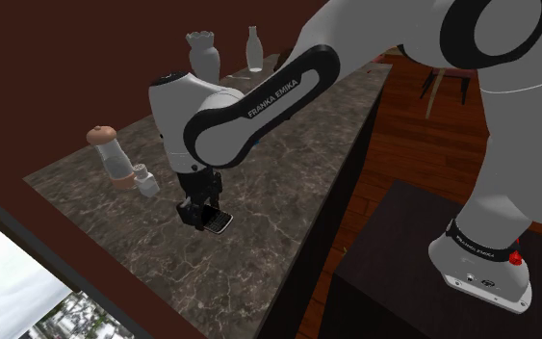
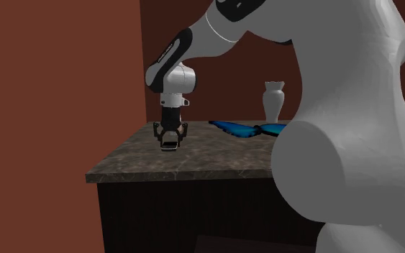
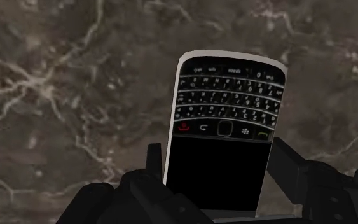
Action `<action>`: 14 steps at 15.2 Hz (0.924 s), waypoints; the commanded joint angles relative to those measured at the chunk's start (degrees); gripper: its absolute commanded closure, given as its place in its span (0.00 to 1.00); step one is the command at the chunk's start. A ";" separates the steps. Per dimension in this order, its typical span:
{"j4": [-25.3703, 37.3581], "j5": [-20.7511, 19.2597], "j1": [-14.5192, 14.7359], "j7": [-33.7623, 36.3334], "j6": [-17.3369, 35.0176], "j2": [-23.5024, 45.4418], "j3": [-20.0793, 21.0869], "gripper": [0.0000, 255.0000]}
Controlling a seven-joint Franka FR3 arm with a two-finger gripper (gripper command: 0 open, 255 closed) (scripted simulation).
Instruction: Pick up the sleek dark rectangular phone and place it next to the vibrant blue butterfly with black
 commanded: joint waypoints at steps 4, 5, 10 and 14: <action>-0.11 0.02 0.03 0.00 0.05 0.08 0.02 1.00; -0.09 0.01 0.05 0.02 0.05 0.11 0.02 1.00; 0.20 0.15 -0.02 -0.06 -0.57 -0.25 0.10 1.00; 1.45 0.66 -0.18 -0.27 -3.03 -1.52 0.41 1.00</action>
